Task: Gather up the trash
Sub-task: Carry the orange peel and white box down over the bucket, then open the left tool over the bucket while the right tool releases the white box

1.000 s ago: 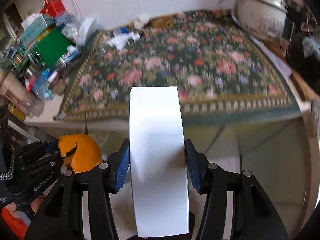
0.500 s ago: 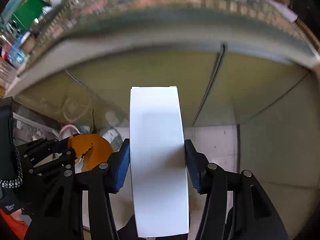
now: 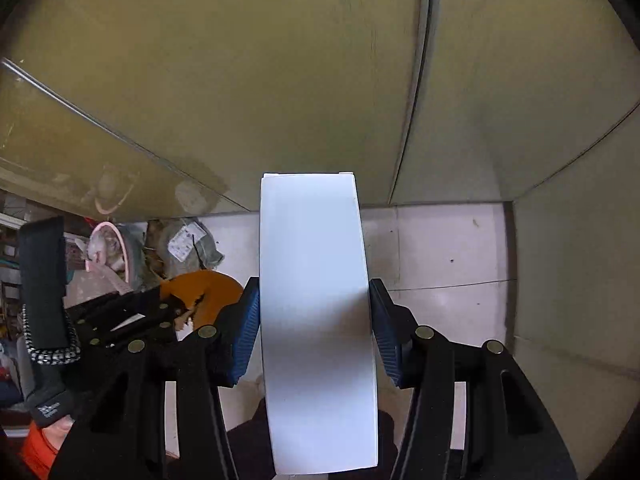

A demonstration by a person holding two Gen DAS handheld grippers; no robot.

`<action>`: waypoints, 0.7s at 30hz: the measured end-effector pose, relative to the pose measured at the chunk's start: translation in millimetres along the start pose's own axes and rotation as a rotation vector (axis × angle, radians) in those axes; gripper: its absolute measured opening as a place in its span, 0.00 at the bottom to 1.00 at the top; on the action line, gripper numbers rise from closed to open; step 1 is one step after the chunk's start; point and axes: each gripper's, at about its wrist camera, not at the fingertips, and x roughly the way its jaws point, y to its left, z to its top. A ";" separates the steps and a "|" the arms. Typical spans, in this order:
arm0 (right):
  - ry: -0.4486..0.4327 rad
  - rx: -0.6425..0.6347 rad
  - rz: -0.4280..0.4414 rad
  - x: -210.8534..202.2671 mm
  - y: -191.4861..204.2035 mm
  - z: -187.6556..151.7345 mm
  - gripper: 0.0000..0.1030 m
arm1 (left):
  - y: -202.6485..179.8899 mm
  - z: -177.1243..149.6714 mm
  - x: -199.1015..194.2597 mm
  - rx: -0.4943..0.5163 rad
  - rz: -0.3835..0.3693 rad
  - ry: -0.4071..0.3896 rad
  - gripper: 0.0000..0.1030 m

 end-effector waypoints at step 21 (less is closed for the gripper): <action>0.050 -0.070 0.012 149.4 -13.9 5.2 0.47 | 26.9 15.5 179.6 -0.087 -0.088 0.079 0.33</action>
